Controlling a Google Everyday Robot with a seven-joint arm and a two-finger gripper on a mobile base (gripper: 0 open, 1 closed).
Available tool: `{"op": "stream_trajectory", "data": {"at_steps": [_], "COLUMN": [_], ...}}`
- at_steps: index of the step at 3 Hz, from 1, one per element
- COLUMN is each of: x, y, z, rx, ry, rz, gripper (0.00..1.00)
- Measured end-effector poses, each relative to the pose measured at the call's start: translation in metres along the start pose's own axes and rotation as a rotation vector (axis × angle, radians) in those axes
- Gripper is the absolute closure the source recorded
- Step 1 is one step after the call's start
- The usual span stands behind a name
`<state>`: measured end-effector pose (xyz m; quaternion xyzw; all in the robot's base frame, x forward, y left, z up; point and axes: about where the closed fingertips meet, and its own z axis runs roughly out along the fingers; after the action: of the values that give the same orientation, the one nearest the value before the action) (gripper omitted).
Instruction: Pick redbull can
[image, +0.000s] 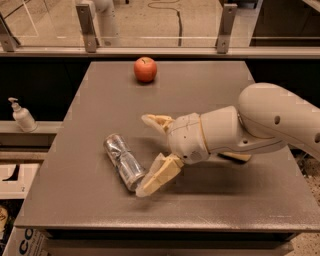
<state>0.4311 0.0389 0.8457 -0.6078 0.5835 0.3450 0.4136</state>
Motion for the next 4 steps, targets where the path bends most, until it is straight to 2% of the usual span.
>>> {"op": "stream_trajectory", "data": {"at_steps": [2,4], "x": [-0.004,0.003], "y": [0.003,0.017], "z": [0.004,0.014], "rx": [-0.013,0.011], "ry": [0.004,-0.043], "rz": [-0.009,0.018], "gripper": [0.0,0.0]}}
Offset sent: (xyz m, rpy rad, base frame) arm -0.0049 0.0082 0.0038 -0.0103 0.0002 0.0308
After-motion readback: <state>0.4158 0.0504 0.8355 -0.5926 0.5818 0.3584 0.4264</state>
